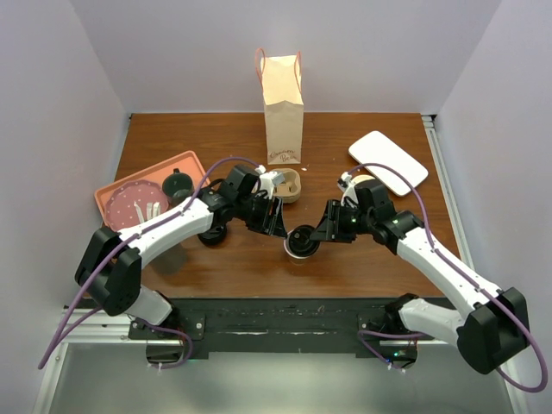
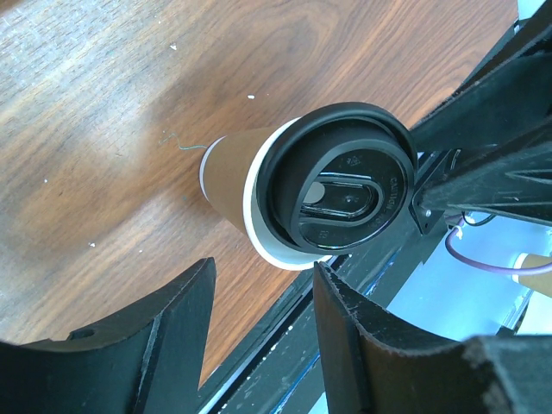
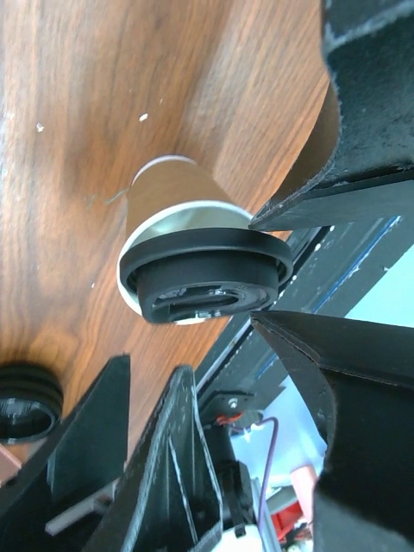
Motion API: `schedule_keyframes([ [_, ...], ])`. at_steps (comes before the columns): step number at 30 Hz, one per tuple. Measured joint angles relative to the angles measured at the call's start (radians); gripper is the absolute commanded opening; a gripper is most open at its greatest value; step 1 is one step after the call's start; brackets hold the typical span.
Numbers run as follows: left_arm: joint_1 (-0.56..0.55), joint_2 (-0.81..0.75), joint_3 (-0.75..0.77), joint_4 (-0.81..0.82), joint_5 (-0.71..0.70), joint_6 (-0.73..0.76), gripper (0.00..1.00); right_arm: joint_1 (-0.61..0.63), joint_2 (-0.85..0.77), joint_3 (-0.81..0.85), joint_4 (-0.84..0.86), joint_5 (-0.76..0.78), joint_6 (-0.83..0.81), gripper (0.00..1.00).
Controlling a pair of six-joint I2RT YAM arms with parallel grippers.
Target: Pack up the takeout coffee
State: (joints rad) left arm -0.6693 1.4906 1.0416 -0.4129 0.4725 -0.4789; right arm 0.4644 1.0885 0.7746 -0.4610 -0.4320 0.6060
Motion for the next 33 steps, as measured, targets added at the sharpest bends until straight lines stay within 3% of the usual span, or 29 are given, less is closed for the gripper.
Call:
schedule_keyframes([
  [28,-0.012,0.000,-0.008,0.007,-0.001,0.000,0.54,0.000,0.076,0.013,-0.020,0.026,-0.027,0.40],
  [33,-0.012,-0.005,-0.009,0.004,-0.016,0.000,0.54,0.000,0.031,0.013,-0.077,0.130,-0.013,0.40],
])
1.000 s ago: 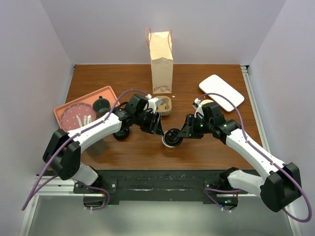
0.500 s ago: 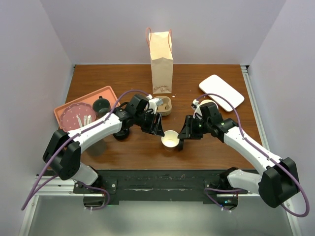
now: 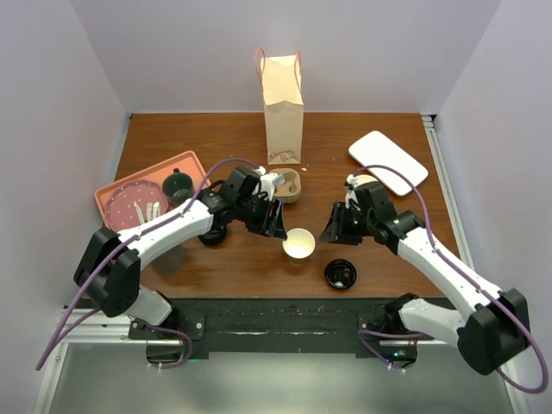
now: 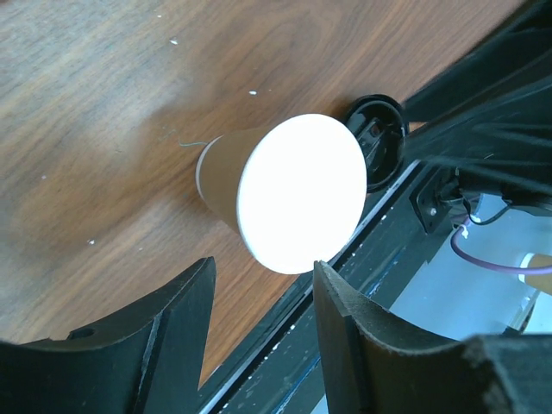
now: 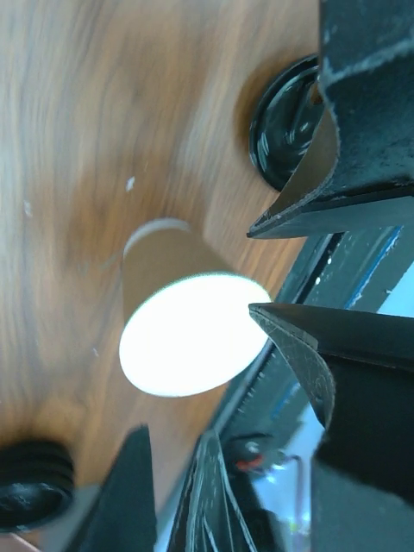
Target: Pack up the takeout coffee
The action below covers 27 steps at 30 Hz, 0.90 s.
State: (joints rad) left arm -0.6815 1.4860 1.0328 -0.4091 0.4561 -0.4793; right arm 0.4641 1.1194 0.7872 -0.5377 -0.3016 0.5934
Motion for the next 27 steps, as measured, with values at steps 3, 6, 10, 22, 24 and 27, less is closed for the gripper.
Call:
schedule_keyframes([
  [3,0.000,-0.019,-0.001,-0.013,-0.031,0.000,0.54,0.000,-0.084,0.000,-0.078,0.112,0.042,0.40],
  [6,0.000,-0.054,-0.001,-0.033,-0.082,0.000,0.54,0.000,-0.167,-0.008,-0.155,0.221,0.092,0.41],
  [10,0.000,-0.123,-0.001,-0.049,-0.156,-0.008,0.55,0.000,-0.231,-0.050,-0.253,0.342,0.151,0.43],
  [22,0.000,-0.216,0.014,-0.091,-0.231,-0.018,0.56,0.000,-0.203,-0.246,-0.341,0.435,0.278,0.46],
  [24,0.000,-0.221,0.015,-0.096,-0.230,-0.018,0.56,0.000,-0.199,-0.251,-0.319,0.439,0.285,0.46],
  [27,0.000,-0.228,0.018,-0.102,-0.230,-0.018,0.56,0.000,-0.193,-0.259,-0.261,0.430,0.286,0.46],
])
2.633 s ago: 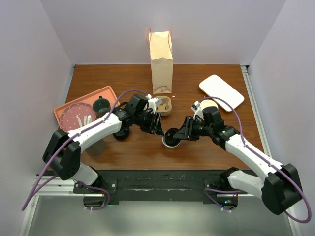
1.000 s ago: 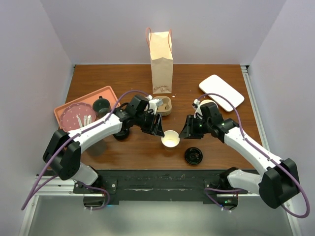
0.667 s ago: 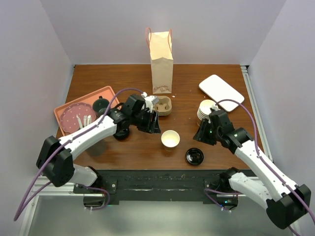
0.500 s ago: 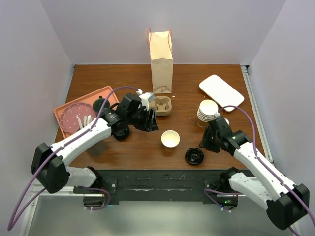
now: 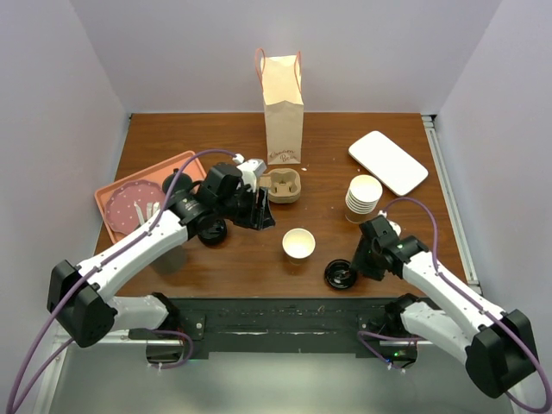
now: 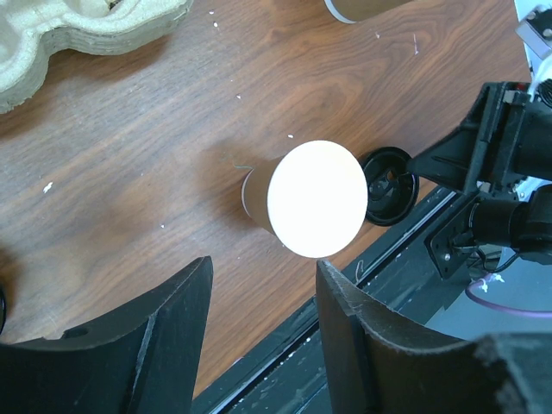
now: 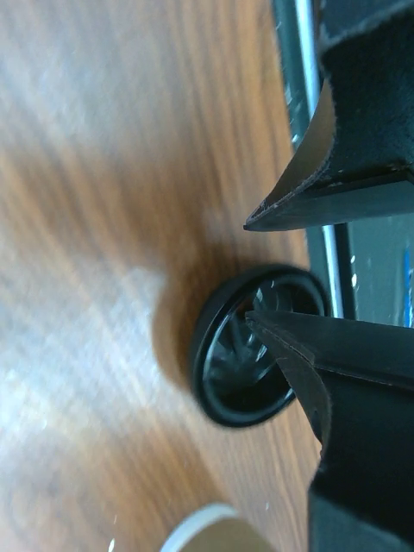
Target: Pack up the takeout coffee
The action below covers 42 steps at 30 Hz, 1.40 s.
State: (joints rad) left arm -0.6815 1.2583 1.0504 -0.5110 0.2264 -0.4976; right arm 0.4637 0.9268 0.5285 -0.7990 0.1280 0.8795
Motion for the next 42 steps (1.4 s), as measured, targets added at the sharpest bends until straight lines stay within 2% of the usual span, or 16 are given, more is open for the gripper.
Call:
schedule_keyframes([
  [4,0.000,-0.012,0.001,-0.009,0.000,0.000,0.56,0.000,0.048,-0.004,0.066,-0.026,0.001,0.46],
  [7,0.000,-0.016,0.001,-0.011,0.000,0.001,0.56,0.000,0.074,-0.014,0.099,-0.045,-0.001,0.41],
  [10,0.000,-0.016,0.001,-0.016,0.000,0.001,0.56,0.000,0.088,-0.021,0.118,-0.052,-0.005,0.23],
  [11,0.000,-0.016,0.001,-0.018,0.001,0.002,0.56,0.000,0.092,-0.022,0.122,-0.053,-0.006,0.12],
  [15,0.000,-0.015,0.009,-0.033,0.008,0.002,0.56,0.000,0.093,-0.008,0.123,-0.060,-0.034,0.01],
  [20,-0.002,-0.004,0.084,-0.058,0.010,0.011,0.58,0.000,0.079,0.172,0.052,-0.064,-0.098,0.00],
  [26,-0.018,0.100,0.247,-0.060,0.050,0.011,0.59,0.000,0.059,0.406,0.084,-0.146,-0.198,0.01],
  [33,-0.027,0.174,0.324,-0.053,0.144,0.010,0.61,0.014,0.080,0.431,0.150,-0.280,-0.225,0.03],
  [42,-0.031,0.176,0.284,0.002,0.241,-0.025,0.61,0.072,0.092,0.431,0.191,-0.303,-0.204,0.06],
])
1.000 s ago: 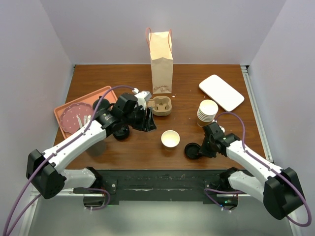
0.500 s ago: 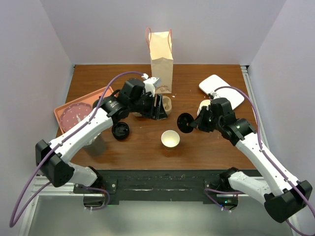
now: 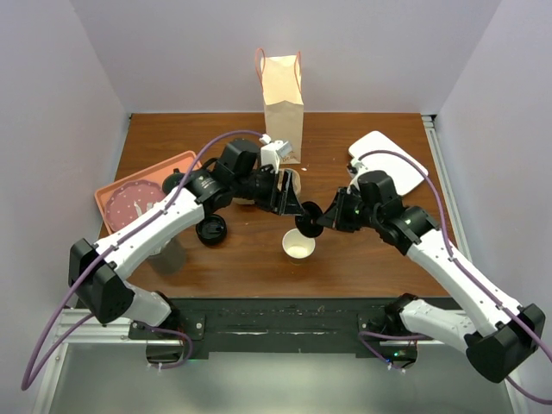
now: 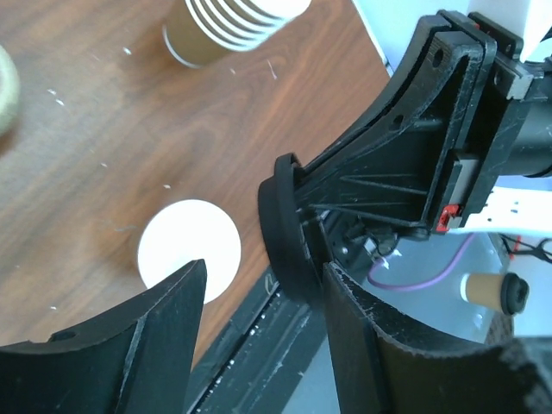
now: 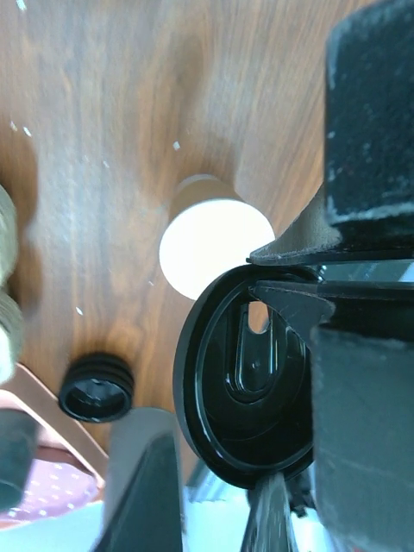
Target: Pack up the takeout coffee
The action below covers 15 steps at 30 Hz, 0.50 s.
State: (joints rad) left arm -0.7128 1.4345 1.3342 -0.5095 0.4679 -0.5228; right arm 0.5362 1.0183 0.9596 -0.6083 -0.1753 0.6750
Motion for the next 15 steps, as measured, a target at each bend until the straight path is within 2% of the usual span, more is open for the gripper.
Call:
schedule_keyframes([
  [4,-0.007,0.006,-0.024,0.022,0.032,-0.019,0.50,0.060,0.031,0.006,0.007,0.008,0.017,0.07],
  [8,-0.009,0.010,-0.027,0.021,0.033,-0.029,0.28,0.103,0.045,0.007,0.014,0.027,0.032,0.13],
  [10,-0.007,0.010,-0.029,0.011,0.022,-0.039,0.20,0.106,0.038,0.007,0.014,0.036,0.031,0.21],
  [11,-0.006,0.010,-0.029,0.005,0.011,-0.039,0.14,0.106,0.032,0.007,0.013,0.042,0.026,0.22],
  [12,-0.006,0.010,-0.029,-0.001,0.002,-0.042,0.13,0.106,0.022,0.007,0.012,0.046,0.018,0.23],
  [15,-0.006,0.010,-0.029,-0.023,0.002,-0.064,0.10,0.111,-0.009,0.020,0.011,0.053,-0.032,0.39],
])
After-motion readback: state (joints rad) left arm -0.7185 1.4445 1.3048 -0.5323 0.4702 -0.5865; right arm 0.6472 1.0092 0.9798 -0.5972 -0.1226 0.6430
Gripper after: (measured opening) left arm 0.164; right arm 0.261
